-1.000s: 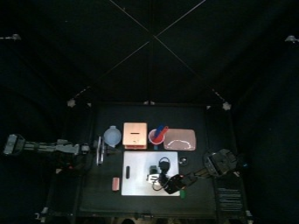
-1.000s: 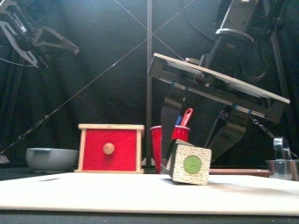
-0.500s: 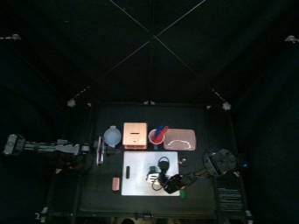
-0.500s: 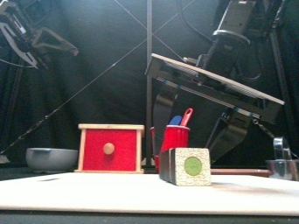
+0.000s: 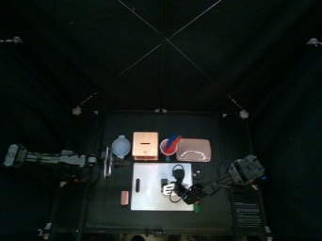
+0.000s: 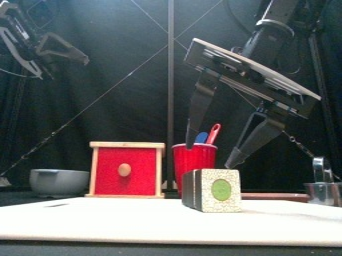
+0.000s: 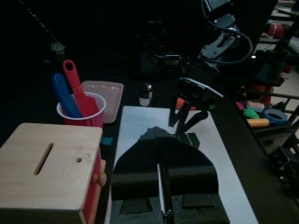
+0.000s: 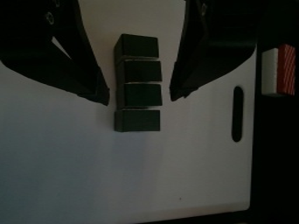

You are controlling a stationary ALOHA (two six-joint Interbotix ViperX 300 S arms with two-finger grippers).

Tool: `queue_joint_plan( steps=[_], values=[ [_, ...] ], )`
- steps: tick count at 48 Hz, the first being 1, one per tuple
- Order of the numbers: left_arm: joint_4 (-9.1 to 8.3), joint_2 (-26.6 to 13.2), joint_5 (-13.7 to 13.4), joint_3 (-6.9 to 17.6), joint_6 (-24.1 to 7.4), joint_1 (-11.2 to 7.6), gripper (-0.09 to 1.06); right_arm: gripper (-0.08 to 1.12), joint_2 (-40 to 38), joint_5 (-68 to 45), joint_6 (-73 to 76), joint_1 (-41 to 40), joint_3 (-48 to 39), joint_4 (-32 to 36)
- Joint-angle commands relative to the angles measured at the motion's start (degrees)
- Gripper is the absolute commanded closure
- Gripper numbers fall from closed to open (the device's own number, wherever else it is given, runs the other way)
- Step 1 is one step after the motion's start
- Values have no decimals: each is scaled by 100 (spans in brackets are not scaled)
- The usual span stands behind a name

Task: Place sushi on board then cut the sushi with the knife then place the pieces on the plate
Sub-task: Pick knife at handle with right hand

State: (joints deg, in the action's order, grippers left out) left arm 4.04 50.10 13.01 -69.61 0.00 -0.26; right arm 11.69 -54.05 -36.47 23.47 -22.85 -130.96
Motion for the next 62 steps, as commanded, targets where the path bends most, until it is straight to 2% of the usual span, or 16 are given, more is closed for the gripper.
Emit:
queue_joint_plan(
  steps=[1, 8, 25, 43, 56, 62],
  values=[
    [9, -18, 18, 62, 9, 0, 100, 14, -457, 237, -141, -114, -176, 246],
    [9, -18, 26, 62, 9, 9, 100, 14, -694, 615, -176, -255, -501, 668],
    [18, -9, 26, 53, 26, 9, 100, 14, -1292, 1819, -167, -729, -1248, 2285],
    [343, -18, 26, 44, 18, 35, 99, 15, -1775, 3120, -158, -1459, -1749, 3586],
    [396, -18, 26, 53, 26, 79, 99, 15, -2215, 4104, -149, -2162, -2215, 4553],
    [554, -18, 26, 62, 26, 123, 99, 15, -2426, 4298, -141, -2452, -2355, 5080]
  ],
)
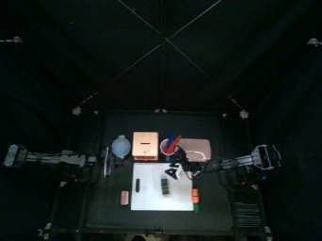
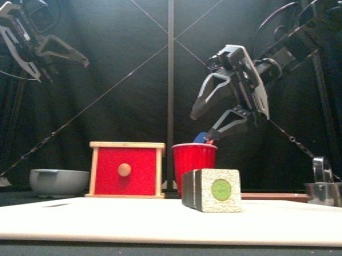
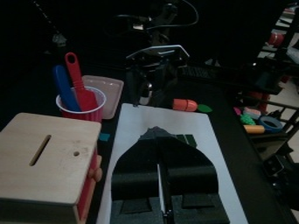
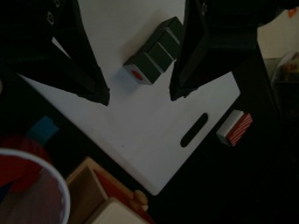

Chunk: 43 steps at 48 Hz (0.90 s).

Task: Place sushi on board then cut the sushi with the knife then place the pieces on the plate
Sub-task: Pick knife at handle with right hand

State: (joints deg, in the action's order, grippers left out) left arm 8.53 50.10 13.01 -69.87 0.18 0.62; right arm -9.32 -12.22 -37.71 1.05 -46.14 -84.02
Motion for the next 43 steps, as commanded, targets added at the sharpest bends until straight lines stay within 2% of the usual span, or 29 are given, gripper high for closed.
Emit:
queue_joint_plan(
  steps=[1, 11, 28, 34, 43],
  values=[
    [141, -18, 26, 88, 9, 44, 99, 15, -369, 141, -18, -264, -70, 527],
    [422, -18, 26, 97, 9, 97, 99, 15, -624, 483, -18, -809, -343, 1151],
    [554, -9, 35, 141, 0, 308, 99, 15, -773, 1354, 0, -1854, -457, 2347],
    [624, -18, 26, 141, 9, 308, 99, 15, -844, 1477, 18, -2118, -466, 2725],
    [642, -18, 35, 141, 9, 325, 99, 15, -1099, 1600, 18, -2540, -501, 3199]
  ],
)
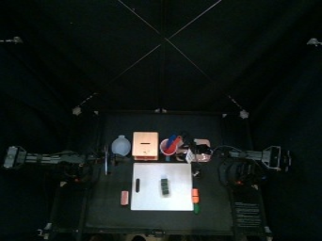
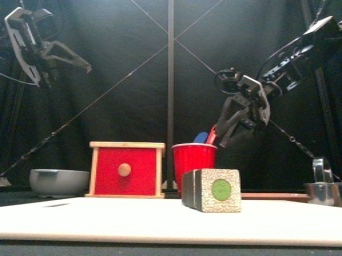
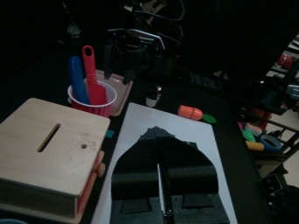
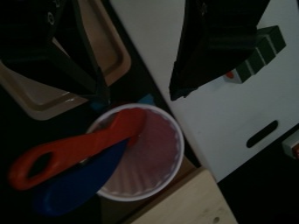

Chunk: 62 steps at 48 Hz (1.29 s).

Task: Place sushi on board then cut the sushi with the knife then place the pieces on the plate
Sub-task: Pick knife at handle with right hand

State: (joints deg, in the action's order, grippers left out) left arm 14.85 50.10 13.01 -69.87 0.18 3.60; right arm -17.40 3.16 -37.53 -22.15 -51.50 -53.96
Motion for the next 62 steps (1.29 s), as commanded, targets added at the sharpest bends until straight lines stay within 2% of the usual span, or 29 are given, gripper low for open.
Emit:
queue_joint_plan(
  steps=[1, 15, 35, 52, 62],
  values=[
    [9, -18, 35, 141, 9, 35, 99, 15, -325, 88, 0, -272, 26, 229],
    [9, -18, 35, 132, 0, 105, 99, 15, -694, 615, 0, -809, 211, 932],
    [18, -18, 26, 114, 0, 114, 99, 15, -554, 1626, 545, -1266, 949, 1652],
    [9, -18, 26, 88, 0, 149, 99, 16, -211, 3551, 1652, -1802, 1951, 2610],
    [9, -18, 35, 88, -9, 176, 99, 16, 404, 4764, 1863, -2048, 2751, 2628]
  ],
)
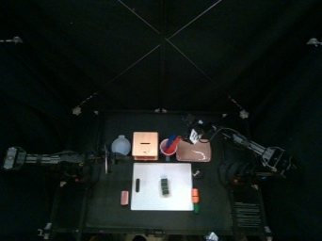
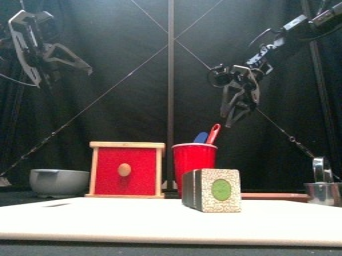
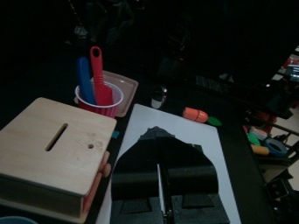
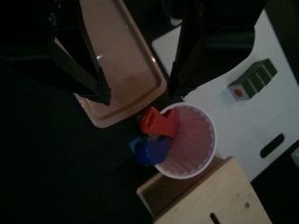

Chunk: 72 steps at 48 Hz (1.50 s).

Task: Place sushi on board then cut the sushi with the knife then place the pieces on the plate
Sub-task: Pick knife at handle with right hand

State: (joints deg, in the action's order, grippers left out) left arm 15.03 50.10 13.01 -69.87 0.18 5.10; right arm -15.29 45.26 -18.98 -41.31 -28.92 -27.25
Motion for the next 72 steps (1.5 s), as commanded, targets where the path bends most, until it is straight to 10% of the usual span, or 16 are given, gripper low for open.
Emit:
queue_joint_plan(
  steps=[1, 72],
  values=[
    [-9, -18, 26, 79, -9, 26, 99, 16, 272, 668, 9, -149, 554, -62],
    [-9, -18, 26, -97, -9, 70, 99, 16, 2883, 3955, 44, -281, 3683, -299]
  ],
)
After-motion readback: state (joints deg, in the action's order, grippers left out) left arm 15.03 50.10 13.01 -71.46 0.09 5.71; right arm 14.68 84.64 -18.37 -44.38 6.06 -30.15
